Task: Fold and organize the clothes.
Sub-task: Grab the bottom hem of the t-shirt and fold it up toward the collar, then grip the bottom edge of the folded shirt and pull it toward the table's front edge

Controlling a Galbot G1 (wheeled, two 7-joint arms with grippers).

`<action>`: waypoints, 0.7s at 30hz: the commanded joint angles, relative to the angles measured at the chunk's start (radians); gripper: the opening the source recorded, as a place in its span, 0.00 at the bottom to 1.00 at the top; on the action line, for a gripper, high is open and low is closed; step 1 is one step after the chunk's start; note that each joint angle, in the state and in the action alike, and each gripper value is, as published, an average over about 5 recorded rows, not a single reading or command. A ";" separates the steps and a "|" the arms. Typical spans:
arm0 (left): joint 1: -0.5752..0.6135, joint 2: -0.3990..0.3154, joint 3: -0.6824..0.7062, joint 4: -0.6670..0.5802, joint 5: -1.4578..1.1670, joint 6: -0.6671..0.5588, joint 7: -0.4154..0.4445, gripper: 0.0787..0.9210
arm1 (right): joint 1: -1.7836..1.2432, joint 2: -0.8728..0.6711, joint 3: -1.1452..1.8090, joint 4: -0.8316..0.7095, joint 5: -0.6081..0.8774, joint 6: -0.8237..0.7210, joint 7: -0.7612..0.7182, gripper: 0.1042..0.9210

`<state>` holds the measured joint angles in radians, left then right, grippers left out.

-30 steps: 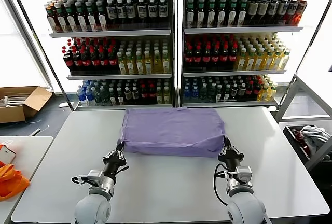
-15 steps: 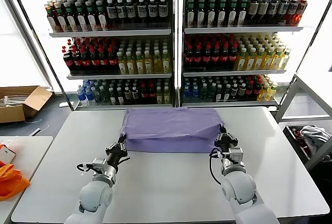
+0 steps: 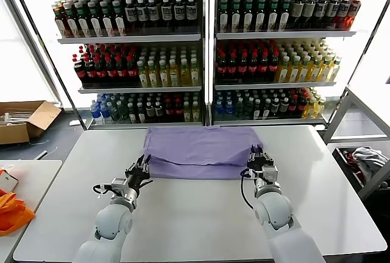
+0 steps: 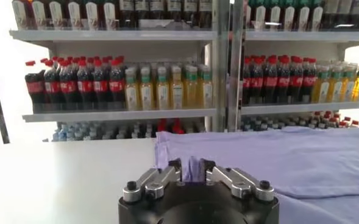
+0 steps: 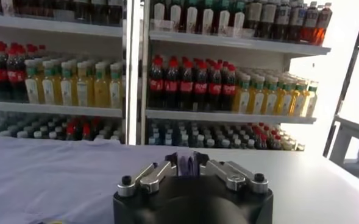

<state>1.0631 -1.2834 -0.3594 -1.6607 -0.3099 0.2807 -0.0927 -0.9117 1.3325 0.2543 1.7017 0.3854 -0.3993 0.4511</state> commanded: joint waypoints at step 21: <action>0.127 -0.009 -0.025 -0.109 0.060 0.077 -0.021 0.88 | -0.274 -0.052 0.109 0.182 -0.011 -0.105 0.048 0.88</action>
<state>1.1635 -1.2907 -0.3826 -1.7526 -0.2657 0.3463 -0.1115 -1.1053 1.2872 0.3383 1.8441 0.3889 -0.4889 0.4982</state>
